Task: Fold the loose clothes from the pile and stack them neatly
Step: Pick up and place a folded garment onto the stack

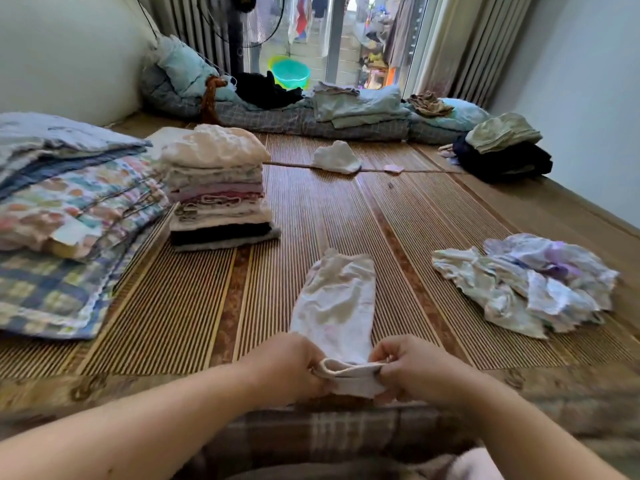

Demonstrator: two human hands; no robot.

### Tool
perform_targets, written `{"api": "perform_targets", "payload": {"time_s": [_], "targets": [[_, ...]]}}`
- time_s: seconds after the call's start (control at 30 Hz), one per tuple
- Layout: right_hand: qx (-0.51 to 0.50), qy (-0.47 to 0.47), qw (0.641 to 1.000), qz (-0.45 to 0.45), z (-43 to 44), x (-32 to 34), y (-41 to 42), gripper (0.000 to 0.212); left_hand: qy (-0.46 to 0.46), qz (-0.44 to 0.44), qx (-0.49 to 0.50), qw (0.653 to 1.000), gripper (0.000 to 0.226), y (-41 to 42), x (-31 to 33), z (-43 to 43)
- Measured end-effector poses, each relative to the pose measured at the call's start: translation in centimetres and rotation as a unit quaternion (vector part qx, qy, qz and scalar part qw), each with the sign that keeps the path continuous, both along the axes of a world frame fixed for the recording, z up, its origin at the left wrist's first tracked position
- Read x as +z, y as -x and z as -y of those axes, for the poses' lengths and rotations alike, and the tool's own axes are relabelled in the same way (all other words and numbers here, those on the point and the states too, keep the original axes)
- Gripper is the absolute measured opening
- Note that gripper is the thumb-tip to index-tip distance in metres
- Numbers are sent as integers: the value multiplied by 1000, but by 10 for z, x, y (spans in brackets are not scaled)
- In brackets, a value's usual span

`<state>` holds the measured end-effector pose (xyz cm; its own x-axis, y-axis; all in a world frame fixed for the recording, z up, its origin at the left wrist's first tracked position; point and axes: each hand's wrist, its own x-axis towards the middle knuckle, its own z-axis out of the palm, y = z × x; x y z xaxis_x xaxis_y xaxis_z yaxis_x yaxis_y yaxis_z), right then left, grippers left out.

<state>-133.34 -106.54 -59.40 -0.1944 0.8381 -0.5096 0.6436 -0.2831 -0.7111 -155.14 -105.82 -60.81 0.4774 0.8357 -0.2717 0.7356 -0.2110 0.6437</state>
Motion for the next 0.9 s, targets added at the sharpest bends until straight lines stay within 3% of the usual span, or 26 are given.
{"api": "perform_targets", "payload": {"time_s": [0.17,0.3,0.37,0.43,0.57,0.63,0.7,0.83,0.9], "targets": [[-56,-35,997,-30,-22,-1,1,7,19,21,36,999,20,-1,-1,-19],[-198,-115,968,-99,-48,-5,9,28,-13,94,123,988,10,-10,-1,-56],[-222,-179,957,-58,-53,-16,9,50,-39,84,156,983,55,-11,-12,-69],[-177,-235,956,9,-52,-32,7,55,-72,41,153,985,75,-8,-26,-70],[6,-240,966,92,-44,-73,0,53,-100,-43,-17,994,66,4,-56,-66],[105,-244,949,173,-45,-87,-1,62,-95,-135,-77,983,73,10,-68,-70],[144,-286,918,232,-50,-94,0,56,-113,-212,-95,966,73,15,-74,-76],[164,-343,885,269,-57,-92,-1,30,-167,-225,-92,956,52,16,-70,-82],[119,-282,935,177,-54,-82,-5,21,-162,-168,-57,971,35,16,-61,-79]]}}
